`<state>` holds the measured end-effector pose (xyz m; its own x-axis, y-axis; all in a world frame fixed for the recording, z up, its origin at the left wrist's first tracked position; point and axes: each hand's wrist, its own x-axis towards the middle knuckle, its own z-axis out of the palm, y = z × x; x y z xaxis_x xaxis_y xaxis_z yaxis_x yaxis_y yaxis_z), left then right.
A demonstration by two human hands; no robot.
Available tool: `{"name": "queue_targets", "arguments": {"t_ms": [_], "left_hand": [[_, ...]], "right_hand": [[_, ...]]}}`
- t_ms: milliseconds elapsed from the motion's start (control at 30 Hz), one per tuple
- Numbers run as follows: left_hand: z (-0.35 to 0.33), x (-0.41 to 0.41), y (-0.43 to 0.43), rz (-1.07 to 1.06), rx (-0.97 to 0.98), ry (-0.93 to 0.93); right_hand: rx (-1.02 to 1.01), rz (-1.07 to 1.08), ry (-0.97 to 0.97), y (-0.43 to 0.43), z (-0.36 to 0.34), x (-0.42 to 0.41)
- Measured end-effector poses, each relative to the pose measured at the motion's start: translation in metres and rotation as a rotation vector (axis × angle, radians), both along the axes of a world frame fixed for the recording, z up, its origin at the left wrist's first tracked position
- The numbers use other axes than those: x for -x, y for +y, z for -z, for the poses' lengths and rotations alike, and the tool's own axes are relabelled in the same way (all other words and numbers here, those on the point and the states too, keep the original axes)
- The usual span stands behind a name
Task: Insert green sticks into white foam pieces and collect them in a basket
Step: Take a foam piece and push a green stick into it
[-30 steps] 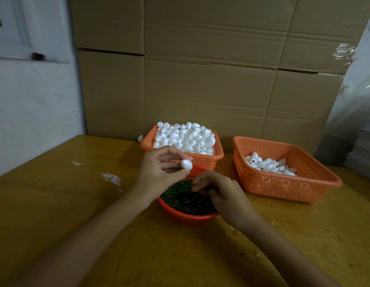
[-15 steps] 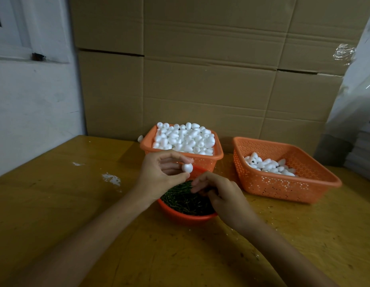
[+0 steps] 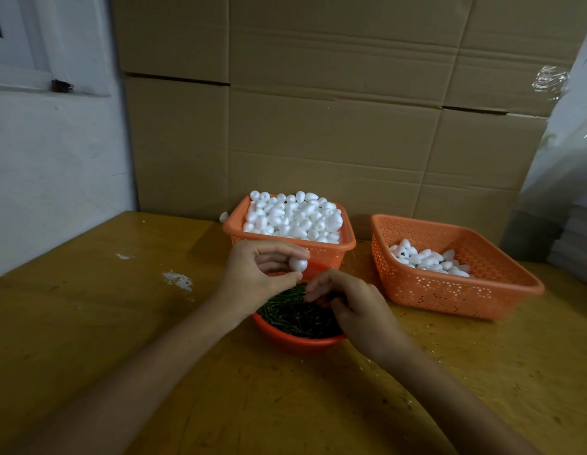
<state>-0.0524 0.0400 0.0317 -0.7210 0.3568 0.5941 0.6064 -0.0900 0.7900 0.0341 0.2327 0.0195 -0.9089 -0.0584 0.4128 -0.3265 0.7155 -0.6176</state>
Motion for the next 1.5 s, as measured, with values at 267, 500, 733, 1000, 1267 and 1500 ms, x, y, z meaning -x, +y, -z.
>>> {"name": "queue_targets", "arguments": {"t_ms": [267,500,733,1000,1267,1500], "left_hand": [[0.0004,-0.0004,-0.0006,0.0,0.017,0.014],[-0.0019,-0.001,0.0,-0.017,0.039,0.018],[-0.0017,-0.0012,-0.0009,-0.035,0.058,0.009],[-0.0006,-0.0002,-0.0014,-0.038,0.074,-0.021],[0.0009,0.0016,0.0,-0.04,0.051,-0.033],[0.0014,0.0031,-0.001,-0.034,0.053,-0.029]], "right_hand": [[0.034,0.007,0.009,0.0013,0.0011,0.001],[0.171,-0.056,0.0,0.0057,-0.0016,0.0064],[0.223,-0.044,0.001,0.0058,0.0009,0.0084],[0.181,0.037,0.013,0.005,0.0031,0.0093],[0.079,0.066,0.041,0.0027,0.0055,0.0065],[0.065,0.053,0.041,0.0015,0.0035,0.0059]]}}
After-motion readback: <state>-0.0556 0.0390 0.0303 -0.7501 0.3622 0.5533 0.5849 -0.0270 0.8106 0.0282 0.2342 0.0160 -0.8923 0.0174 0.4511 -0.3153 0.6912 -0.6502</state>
